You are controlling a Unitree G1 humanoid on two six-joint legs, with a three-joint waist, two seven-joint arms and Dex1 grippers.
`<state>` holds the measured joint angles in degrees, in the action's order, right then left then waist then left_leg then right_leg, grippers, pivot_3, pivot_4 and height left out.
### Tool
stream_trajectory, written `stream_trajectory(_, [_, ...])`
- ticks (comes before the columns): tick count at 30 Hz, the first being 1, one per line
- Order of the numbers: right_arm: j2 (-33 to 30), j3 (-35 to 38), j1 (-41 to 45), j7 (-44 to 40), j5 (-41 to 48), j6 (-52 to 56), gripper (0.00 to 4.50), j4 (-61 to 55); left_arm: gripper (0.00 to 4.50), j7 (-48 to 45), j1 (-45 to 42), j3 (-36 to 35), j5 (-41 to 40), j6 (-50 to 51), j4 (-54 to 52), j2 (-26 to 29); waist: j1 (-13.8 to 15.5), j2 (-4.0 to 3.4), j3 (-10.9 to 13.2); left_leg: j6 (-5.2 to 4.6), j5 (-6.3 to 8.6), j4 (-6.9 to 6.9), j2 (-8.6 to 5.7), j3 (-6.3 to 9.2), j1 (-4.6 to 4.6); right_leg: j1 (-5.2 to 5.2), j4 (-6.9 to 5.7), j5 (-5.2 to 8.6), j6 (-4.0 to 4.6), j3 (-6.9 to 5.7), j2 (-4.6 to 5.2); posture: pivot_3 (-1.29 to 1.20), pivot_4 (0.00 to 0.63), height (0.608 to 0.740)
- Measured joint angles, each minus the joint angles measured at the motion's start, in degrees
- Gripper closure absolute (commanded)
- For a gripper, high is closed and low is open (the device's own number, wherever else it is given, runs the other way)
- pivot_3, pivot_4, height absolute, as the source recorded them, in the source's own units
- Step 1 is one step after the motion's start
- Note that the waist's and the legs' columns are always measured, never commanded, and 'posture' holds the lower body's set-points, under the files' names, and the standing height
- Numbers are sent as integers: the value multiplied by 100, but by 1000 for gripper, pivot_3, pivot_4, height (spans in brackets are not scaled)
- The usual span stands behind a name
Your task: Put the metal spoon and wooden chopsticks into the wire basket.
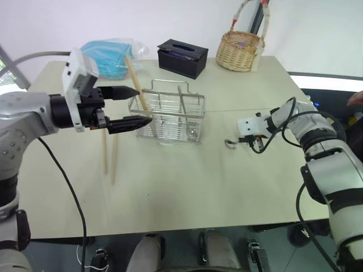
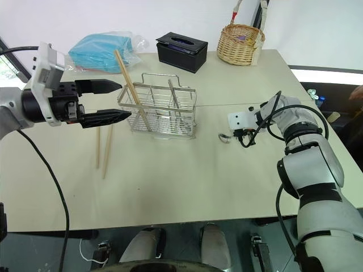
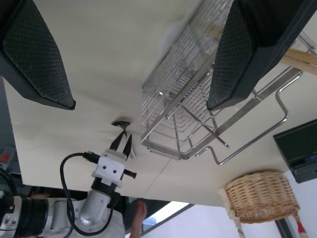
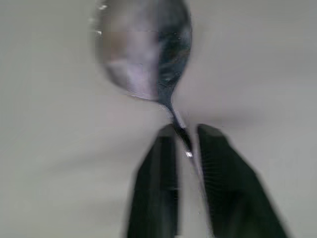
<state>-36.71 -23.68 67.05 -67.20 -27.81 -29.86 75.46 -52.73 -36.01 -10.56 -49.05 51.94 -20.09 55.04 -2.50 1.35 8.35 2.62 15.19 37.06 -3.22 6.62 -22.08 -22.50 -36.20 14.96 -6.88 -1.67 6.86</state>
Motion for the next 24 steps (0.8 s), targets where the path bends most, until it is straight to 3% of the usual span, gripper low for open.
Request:
stream_trajectory(11, [30, 104, -47, -143, 82, 73, 4452, 32, 0, 42, 2, 0, 17, -58, 10, -19, -3, 0, 1, 1, 0, 1, -1, 1, -2, 0, 0, 0, 0, 6, -2, 0, 150, 661])
stream_trajectory(16, [10, 667, -135, -1142, 848, -144, 4452, -185, 0, 39, 2, -1, 103, -159, 105, -20, -7, -1, 2, 1, 0, 1, 0, 1, -1, 2, 0, 0, -1, 6, -2, 0, 150, 661])
stream_trajectory(19, [-103, 987, -592, -2191, 1989, 143, 4452, -1278, 0, 33, 11, -63, 121, -229, 177, -18, -2, -1, 2, 0, 0, 3, 3, 10, -2, 3, 0, -1, -2, 6, -2, 0, 150, 661])
stream_trajectory(24, [-1154, 989, -2066, -2487, 4385, 2656, 4452, -4946, 0, 14, 18, -173, 239, -381, 384, -8, 133, -12, 8, -2, 1, 5, 5, 30, -21, -6, 3, -1, -1, 5, 5, 0, 150, 661])
